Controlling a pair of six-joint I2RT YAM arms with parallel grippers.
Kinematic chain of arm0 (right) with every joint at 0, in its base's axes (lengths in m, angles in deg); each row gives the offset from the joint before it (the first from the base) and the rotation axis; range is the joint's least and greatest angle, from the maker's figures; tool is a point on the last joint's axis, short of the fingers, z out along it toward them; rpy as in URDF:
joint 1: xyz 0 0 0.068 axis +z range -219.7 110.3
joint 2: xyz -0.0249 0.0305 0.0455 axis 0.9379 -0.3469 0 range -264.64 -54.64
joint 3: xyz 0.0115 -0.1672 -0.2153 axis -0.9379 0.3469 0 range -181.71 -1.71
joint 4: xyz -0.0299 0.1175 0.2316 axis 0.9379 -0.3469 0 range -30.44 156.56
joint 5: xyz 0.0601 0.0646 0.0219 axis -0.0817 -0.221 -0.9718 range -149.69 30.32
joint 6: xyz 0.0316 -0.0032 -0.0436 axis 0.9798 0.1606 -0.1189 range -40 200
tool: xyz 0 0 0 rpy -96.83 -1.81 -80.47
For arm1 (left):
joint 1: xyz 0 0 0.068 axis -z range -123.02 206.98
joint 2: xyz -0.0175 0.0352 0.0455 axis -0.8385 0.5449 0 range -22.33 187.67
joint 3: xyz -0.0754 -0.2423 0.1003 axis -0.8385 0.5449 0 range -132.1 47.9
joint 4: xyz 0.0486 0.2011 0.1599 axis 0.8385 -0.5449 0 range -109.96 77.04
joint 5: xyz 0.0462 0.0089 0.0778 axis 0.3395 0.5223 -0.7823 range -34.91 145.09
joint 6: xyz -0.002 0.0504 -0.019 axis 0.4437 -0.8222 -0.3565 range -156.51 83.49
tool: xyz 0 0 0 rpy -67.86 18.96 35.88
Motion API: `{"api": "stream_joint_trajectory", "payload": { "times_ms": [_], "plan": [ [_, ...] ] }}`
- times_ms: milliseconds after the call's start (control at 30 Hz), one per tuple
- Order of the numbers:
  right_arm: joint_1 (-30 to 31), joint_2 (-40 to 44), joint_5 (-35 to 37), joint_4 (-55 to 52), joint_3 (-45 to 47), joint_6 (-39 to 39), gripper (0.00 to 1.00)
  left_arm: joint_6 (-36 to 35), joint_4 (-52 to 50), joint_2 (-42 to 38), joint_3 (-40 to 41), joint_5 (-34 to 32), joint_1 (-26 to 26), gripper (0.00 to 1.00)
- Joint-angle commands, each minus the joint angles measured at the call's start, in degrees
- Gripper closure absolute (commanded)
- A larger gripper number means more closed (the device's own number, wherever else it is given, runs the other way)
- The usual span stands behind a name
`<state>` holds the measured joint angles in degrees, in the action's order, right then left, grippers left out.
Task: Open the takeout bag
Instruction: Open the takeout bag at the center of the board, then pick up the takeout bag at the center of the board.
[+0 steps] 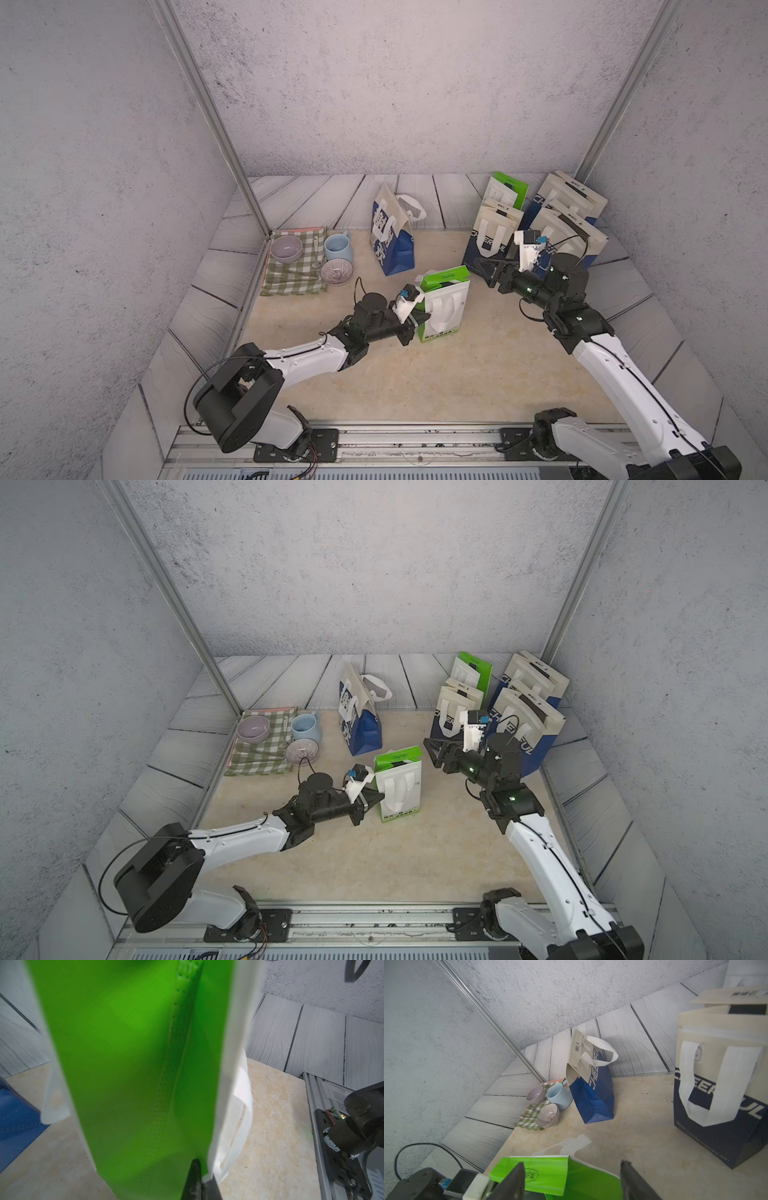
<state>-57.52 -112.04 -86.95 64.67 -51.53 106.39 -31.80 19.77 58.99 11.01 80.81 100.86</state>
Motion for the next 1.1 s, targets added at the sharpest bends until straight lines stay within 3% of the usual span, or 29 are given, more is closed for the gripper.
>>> {"api": "stream_joint_trajectory", "payload": {
  "times_ms": [0,333,800,933,1000,1067],
  "plan": [
    [-0.2,2.7,-1.5,2.8,3.3,-1.9,0.28,-1.1,-1.4,-1.5,-0.9,2.4,-0.5,1.00],
    [0.0,10.0,-7.8,6.9,13.5,-3.8,0.27,-1.0,-2.2,-1.9,-0.9,4.2,-1.5,1.00],
    [7.4,-1.0,-12.0,9.7,11.5,-10.2,0.26,-0.7,-3.8,-2.6,-1.1,5.3,-2.2,1.00],
    [8.5,-2.7,-12.3,9.9,10.8,-11.2,0.39,0.0,-4.4,-3.0,-1.4,4.8,-2.2,1.00],
    [8.6,-3.0,-12.6,10.5,10.9,-11.1,0.54,0.5,-5.8,-3.7,-2.0,4.0,-2.2,1.00],
    [8.6,-2.4,-11.4,10.9,11.3,-11.3,0.72,1.0,-7.4,-4.4,-2.6,2.8,-2.2,0.88]
  ]
}}
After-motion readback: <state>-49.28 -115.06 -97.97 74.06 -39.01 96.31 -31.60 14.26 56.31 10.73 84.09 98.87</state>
